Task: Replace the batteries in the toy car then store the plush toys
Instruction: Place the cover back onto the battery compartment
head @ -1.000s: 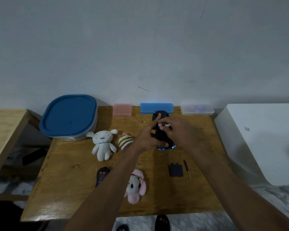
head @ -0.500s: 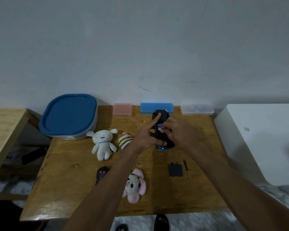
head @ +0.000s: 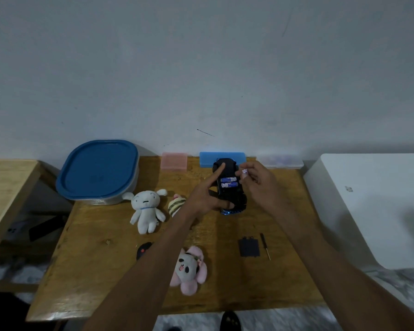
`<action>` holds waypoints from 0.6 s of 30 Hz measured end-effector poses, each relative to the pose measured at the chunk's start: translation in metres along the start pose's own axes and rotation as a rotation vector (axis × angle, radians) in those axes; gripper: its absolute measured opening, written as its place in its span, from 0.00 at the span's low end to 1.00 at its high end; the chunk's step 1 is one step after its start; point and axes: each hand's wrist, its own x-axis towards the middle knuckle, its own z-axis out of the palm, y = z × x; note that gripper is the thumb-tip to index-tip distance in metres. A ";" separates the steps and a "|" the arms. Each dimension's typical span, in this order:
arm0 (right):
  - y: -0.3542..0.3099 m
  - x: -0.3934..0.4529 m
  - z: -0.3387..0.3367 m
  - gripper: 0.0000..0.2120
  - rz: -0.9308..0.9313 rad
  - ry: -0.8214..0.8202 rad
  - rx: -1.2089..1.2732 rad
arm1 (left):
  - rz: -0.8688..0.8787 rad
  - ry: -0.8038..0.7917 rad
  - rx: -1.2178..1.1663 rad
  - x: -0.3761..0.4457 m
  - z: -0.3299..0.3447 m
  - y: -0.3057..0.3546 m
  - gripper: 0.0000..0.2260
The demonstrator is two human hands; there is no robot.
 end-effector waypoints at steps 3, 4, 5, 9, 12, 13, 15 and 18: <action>0.002 0.000 0.001 0.09 0.034 0.079 0.088 | 0.011 0.008 0.023 0.001 0.001 -0.003 0.50; 0.003 0.000 0.002 0.09 0.044 0.106 0.110 | 0.014 0.012 0.026 0.001 0.001 -0.004 0.50; 0.004 -0.001 0.004 0.09 0.047 0.132 0.126 | 0.016 0.015 0.030 0.002 0.002 -0.004 0.50; 0.008 -0.005 0.011 0.07 0.036 0.212 0.113 | 0.040 0.025 0.057 0.006 0.005 -0.004 0.50; 0.015 -0.007 0.015 0.08 0.052 0.268 0.092 | 0.068 0.036 0.078 0.009 0.005 -0.006 0.51; 0.017 -0.008 0.016 0.08 0.060 0.291 0.084 | 0.072 0.040 0.077 0.009 0.005 -0.006 0.51; 0.022 -0.010 0.020 0.07 0.057 0.337 0.027 | 0.076 0.046 0.081 0.010 0.005 -0.007 0.51; 0.025 -0.015 0.024 0.06 0.060 0.383 -0.003 | 0.067 0.060 0.076 0.009 0.007 -0.007 0.52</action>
